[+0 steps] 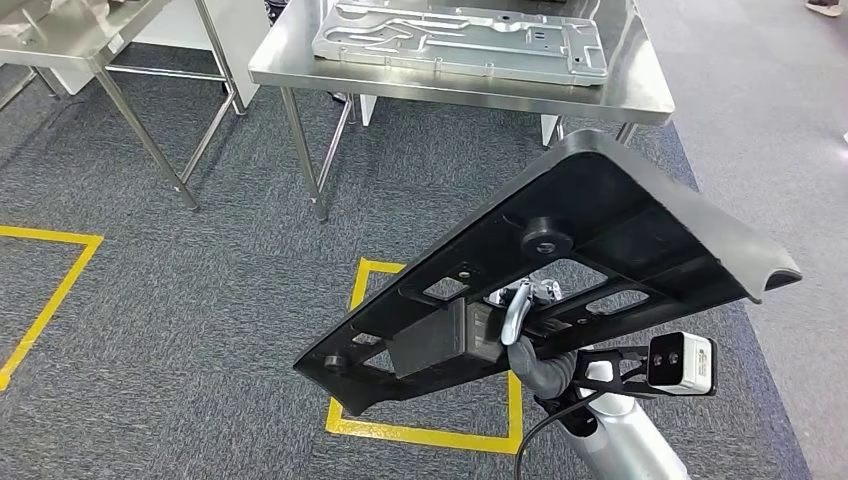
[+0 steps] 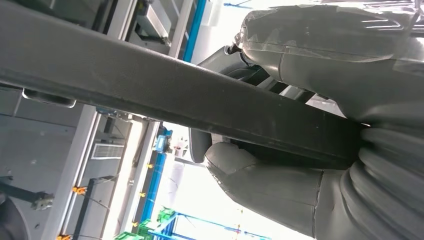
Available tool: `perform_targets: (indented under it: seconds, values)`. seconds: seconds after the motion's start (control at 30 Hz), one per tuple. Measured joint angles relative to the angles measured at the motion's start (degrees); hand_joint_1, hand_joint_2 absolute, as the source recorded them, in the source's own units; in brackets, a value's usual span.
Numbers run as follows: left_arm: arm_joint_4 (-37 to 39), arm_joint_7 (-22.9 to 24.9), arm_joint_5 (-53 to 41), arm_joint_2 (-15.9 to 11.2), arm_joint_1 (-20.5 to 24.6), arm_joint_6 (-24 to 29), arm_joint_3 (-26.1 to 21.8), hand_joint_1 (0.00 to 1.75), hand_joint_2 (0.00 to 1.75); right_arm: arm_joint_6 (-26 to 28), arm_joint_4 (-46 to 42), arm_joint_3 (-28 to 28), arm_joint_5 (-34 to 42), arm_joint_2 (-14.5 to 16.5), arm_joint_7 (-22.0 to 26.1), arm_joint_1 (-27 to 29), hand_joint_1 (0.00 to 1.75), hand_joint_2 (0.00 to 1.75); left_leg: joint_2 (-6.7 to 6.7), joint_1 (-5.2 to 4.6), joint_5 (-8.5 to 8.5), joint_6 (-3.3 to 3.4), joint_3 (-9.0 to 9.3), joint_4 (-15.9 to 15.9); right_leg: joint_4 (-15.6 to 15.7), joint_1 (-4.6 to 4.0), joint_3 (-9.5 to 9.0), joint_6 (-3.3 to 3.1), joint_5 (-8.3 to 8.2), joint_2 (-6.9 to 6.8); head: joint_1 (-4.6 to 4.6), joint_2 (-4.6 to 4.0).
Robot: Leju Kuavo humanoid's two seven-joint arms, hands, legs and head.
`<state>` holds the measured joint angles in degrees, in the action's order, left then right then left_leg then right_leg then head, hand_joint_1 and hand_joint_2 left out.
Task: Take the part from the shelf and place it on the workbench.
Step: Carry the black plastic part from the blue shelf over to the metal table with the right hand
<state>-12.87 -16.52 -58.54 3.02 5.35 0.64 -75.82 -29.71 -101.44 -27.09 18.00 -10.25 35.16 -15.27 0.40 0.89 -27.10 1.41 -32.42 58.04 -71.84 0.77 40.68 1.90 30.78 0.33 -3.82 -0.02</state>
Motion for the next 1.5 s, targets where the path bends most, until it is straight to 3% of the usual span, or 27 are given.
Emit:
perform_targets:
  seconds: [0.03,0.1,0.2,0.3,0.33,0.4,0.43,0.47,0.5,0.57,0.6,0.67,0.73,0.8,0.87,0.93,0.97,1.0,1.03,1.13,1.17,1.23,1.3,1.33,1.43,1.47,1.5]
  values:
    - [0.0,-0.01,-0.09,0.01,-0.01,0.01,0.0,0.0,1.75,0.24,0.01,-0.02,-0.21,-0.02,0.01,0.01,1.75,1.75,-0.03,0.01,-0.23,-0.16,0.36,-0.01,4.01,0.02,-1.82,-0.15,-2.38,-0.14,0.01,0.0]
    - [0.0,-0.04,-0.2,0.04,0.03,0.01,0.0,0.0,1.75,0.56,-0.02,-0.08,-0.72,-0.01,0.01,0.01,1.75,1.75,-0.04,-0.1,-0.72,-0.67,0.84,-0.06,11.19,-0.2,-5.26,-0.63,-5.03,-0.46,0.01,0.0]
    - [0.0,-0.14,-0.19,0.04,0.21,0.02,0.0,0.0,1.75,0.6,-0.07,-0.17,-1.04,0.08,-0.01,-0.09,1.75,1.75,0.07,-0.18,-1.27,-1.73,1.26,-0.43,13.61,-0.71,-6.32,-1.61,-4.58,-0.39,0.01,0.0]
    - [0.0,-0.16,-0.19,-0.03,0.47,-0.01,0.0,0.0,1.75,0.6,-0.29,-0.19,-0.43,0.24,-0.21,-0.69,1.75,1.75,0.1,-0.16,-2.61,-2.56,1.04,1.83,14.5,-0.28,-8.06,-2.77,-4.0,-0.21,0.0,0.0]
    - [0.0,-0.15,-0.2,-0.05,0.54,-0.03,0.01,0.0,1.75,0.6,-0.37,-0.2,-0.15,0.32,-0.28,-0.99,1.75,1.75,0.05,-0.13,-3.7,-2.68,-0.46,4.91,14.75,-0.2,-8.83,-3.11,-3.72,-0.23,0.0,0.0]
    - [0.0,-0.09,-0.21,-0.05,0.53,-0.07,0.02,0.0,1.75,0.6,-0.37,-0.2,0.14,0.37,-0.4,-1.42,1.75,1.75,0.03,-0.12,-6.05,-2.8,-5.63,13.28,14.8,-0.5,-9.93,-3.58,-2.81,-0.24,-0.01,0.0]
    - [0.0,-0.05,-0.21,-0.05,0.43,-0.06,0.02,0.0,1.75,0.59,-0.37,-0.21,0.21,0.37,-0.46,-1.45,1.75,1.75,0.03,-0.13,-6.26,-2.8,-8.03,16.25,14.79,-0.67,-10.5,-3.68,-2.29,-0.17,-0.01,0.0]
    - [0.0,-0.02,-0.21,-0.05,0.3,-0.04,0.01,0.0,1.75,0.58,-0.34,-0.21,0.32,0.37,-0.52,-1.48,1.75,1.75,0.03,-0.16,-5.27,-2.72,-9.51,17.17,14.78,-0.81,-11.18,-3.73,-1.72,-0.06,-0.01,0.0]
    - [0.0,0.01,-0.22,-0.05,0.19,-0.02,0.01,0.0,1.75,0.57,-0.33,-0.22,0.49,0.37,-0.56,-1.55,1.75,1.75,0.02,-0.21,-2.99,-2.53,-9.74,15.58,14.78,-0.93,-12.01,-3.73,-1.1,0.06,-0.01,0.0]
    - [0.0,0.05,-0.24,-0.11,0.09,0.04,0.01,0.0,1.75,0.52,-0.28,-0.22,0.89,0.37,-0.6,-1.84,1.75,1.75,-0.03,-0.49,2.71,-1.77,-7.65,8.04,14.9,-1.04,-13.77,-3.6,0.29,0.19,0.01,0.0]
    - [0.0,0.08,-0.25,-0.15,0.08,0.06,0.01,0.0,1.75,0.51,-0.24,-0.23,1.1,0.37,-0.6,-2.09,1.75,1.75,-0.07,-0.74,4.34,-1.34,-6.36,4.67,14.96,-1.12,-14.35,-3.4,0.9,0.23,0.01,0.0]
    - [-0.01,0.2,-0.27,-0.25,0.12,0.1,0.02,0.0,1.75,0.64,-0.13,-0.27,1.51,0.35,-0.67,-2.49,1.75,1.75,-0.15,-1.22,4.18,-0.63,-4.97,1.64,15.24,-1.06,-14.81,-2.78,1.41,0.27,0.0,0.0]
    - [-0.01,0.28,-0.27,-0.28,0.1,0.14,0.02,0.0,1.75,0.87,-0.08,-0.32,1.81,0.34,-0.78,-2.73,1.75,1.75,-0.22,-1.19,3.41,-0.13,-3.88,0.15,14.81,-1.01,-14.91,-2.02,0.86,0.27,-0.01,0.0]
    - [0.0,0.28,-0.25,-0.28,0.03,0.18,0.02,0.0,1.75,1.12,-0.08,-0.32,1.92,0.32,-0.76,-2.94,1.75,1.75,-0.33,-0.87,3.03,0.35,-2.05,-1.27,11.41,-0.93,-13.56,-1.44,0.03,0.19,0.0,0.0]
    - [0.0,0.29,-0.2,-0.27,0.06,0.3,0.02,0.0,1.75,1.38,-0.07,-0.32,1.93,0.31,-0.55,-3.05,1.75,1.75,-0.42,-0.73,2.47,0.57,-0.32,-2.21,4.98,-0.62,-9.46,-0.99,1.12,0.11,0.01,0.0]
    - [0.0,0.35,-0.03,-0.26,0.04,0.44,0.01,0.0,1.75,1.48,-0.07,-0.32,1.9,0.3,-0.34,-2.89,1.75,1.75,-0.5,-0.68,1.5,0.53,1.02,-2.47,-0.06,-0.21,-4.67,-0.59,4.47,0.05,0.0,0.0]
    - [0.0,0.39,0.08,-0.25,-0.02,0.5,0.01,0.0,1.75,1.48,-0.07,-0.32,1.87,0.28,-0.28,-2.76,1.75,1.75,-0.55,-0.63,0.89,0.45,1.79,-2.49,-0.58,0.0,-3.07,-0.42,5.61,0.01,0.0,0.0]
    - [0.0,0.44,0.18,-0.24,-0.07,0.55,0.0,0.0,1.75,1.46,-0.07,-0.33,1.85,0.26,-0.26,-2.68,1.75,1.75,-0.59,-0.55,0.21,0.31,2.68,-2.49,0.56,0.22,-2.26,-0.3,5.42,-0.02,0.0,0.0]
    - [0.0,0.48,0.25,-0.21,-0.1,0.61,0.0,0.0,1.75,1.46,-0.07,-0.33,1.84,0.24,-0.26,-2.62,1.75,1.75,-0.57,-0.45,-0.5,0.11,3.65,-2.49,3.23,0.42,-2.21,-0.16,3.54,-0.14,0.0,0.0]
    - [0.0,0.52,0.26,-0.16,-0.12,0.72,0.01,0.0,1.75,1.45,0.01,-0.38,1.84,0.15,-0.25,-2.4,1.75,1.75,-0.27,-0.41,-2.56,-0.81,5.72,-2.37,12.58,0.4,-3.08,-0.25,-6.51,-2.43,0.0,0.0]
    - [0.0,0.5,0.24,-0.16,-0.13,0.73,0.01,0.0,1.75,1.45,-0.05,-0.44,1.87,0.18,-0.25,-2.32,1.75,1.75,-0.06,-0.49,-3.01,-1.21,6.1,-2.38,13.84,0.2,-3.07,-0.61,-8.25,-2.94,-0.01,0.0]
    - [0.0,0.45,0.19,-0.14,-0.1,0.73,0.0,0.0,1.75,1.46,-0.29,-0.56,1.93,0.29,-0.23,-2.33,1.75,1.75,0.39,-0.45,-3.26,-2.0,6.48,-1.96,14.06,-0.11,-3.28,-1.57,-8.21,-2.2,-0.03,0.0]
    - [0.0,0.42,0.15,-0.1,0.02,0.7,0.0,0.0,1.75,1.48,-0.64,-0.56,1.96,0.47,-0.22,-2.35,1.75,1.75,0.47,-0.16,-3.26,-2.5,5.43,1.08,14.26,-0.07,-4.12,-2.44,-7.83,-1.29,-0.05,0.0]
    - [0.0,0.4,0.11,-0.05,0.14,0.67,0.01,0.0,1.75,1.49,-0.77,-0.57,1.91,0.6,-0.22,-2.28,1.75,1.75,0.39,-0.02,-3.85,-2.66,3.84,4.06,14.32,-0.08,-4.58,-2.83,-7.59,-0.94,-0.05,0.0]
    - [0.0,0.37,0.11,0.09,0.17,0.61,0.02,0.0,1.75,1.49,-0.99,-0.6,1.72,0.96,-0.22,-1.69,1.75,1.75,0.17,0.08,-8.68,-2.86,-3.41,15.03,14.37,-0.34,-5.7,-3.45,-6.63,0.23,-0.05,0.0]
    - [0.0,0.37,0.14,0.1,0.06,0.61,0.02,0.0,1.75,1.49,-1.01,-0.61,1.66,1.02,-0.21,-1.41,1.75,1.75,0.15,0.07,-9.62,-2.8,-5.05,16.56,14.37,-0.47,-6.13,-3.51,-6.29,0.72,-0.05,0.0]
    - [0.0,0.36,0.15,0.1,-0.02,0.61,0.02,0.0,1.75,1.49,-1.02,-0.61,1.63,1.07,-0.21,-1.18,1.75,1.75,0.11,0.05,-9.11,-2.63,-5.69,15.93,14.36,-0.6,-6.63,-3.53,-5.96,1.2,-0.05,0.0]
